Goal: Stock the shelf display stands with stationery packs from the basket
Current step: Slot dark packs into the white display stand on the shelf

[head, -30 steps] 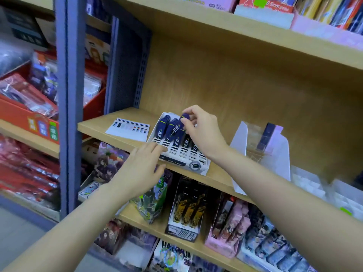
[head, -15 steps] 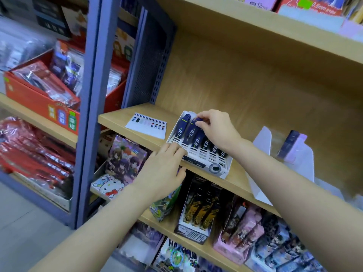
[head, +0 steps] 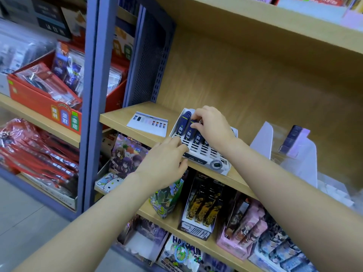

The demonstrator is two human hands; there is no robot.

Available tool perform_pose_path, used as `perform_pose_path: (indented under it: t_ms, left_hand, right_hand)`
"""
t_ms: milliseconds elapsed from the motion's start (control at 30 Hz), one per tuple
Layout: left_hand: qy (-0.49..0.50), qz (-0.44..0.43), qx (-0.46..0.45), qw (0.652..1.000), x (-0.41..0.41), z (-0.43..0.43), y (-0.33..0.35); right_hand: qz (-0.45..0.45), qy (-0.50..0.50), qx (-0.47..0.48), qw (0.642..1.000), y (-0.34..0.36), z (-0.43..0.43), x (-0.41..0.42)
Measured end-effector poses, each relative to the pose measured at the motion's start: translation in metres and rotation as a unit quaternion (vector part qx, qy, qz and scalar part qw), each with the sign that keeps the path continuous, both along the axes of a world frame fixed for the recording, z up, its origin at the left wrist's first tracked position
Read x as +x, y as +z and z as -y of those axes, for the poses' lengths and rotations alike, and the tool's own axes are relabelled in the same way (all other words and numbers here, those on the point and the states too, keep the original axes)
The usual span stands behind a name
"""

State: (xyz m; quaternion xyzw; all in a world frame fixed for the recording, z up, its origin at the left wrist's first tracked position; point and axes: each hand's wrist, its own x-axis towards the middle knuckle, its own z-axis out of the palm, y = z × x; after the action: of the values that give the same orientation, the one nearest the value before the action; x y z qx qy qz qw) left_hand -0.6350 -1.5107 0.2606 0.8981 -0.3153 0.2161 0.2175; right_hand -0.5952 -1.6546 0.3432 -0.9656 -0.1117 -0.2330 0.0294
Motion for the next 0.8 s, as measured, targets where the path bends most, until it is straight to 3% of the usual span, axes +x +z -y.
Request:
perform_pose_path:
  t_ms: [400,600,800]
  left_hand:
    - [0.014,-0.005,0.059,0.998,-0.003,0.002,0.006]
    - [0.044,0.056,0.04,0.997,-0.015,-0.004,-0.007]
    - [0.043,0.125,-0.018,0.991,-0.046,-0.003,-0.062]
  right_hand:
    - [-0.003,0.028,-0.087,0.996,-0.003,0.009,-0.009]
    - [0.072,0.049,0.03,0.996,-0.024,0.012,-0.043]
    - [0.132,0.067,0.054,0.988,-0.086,0.042,-0.104]
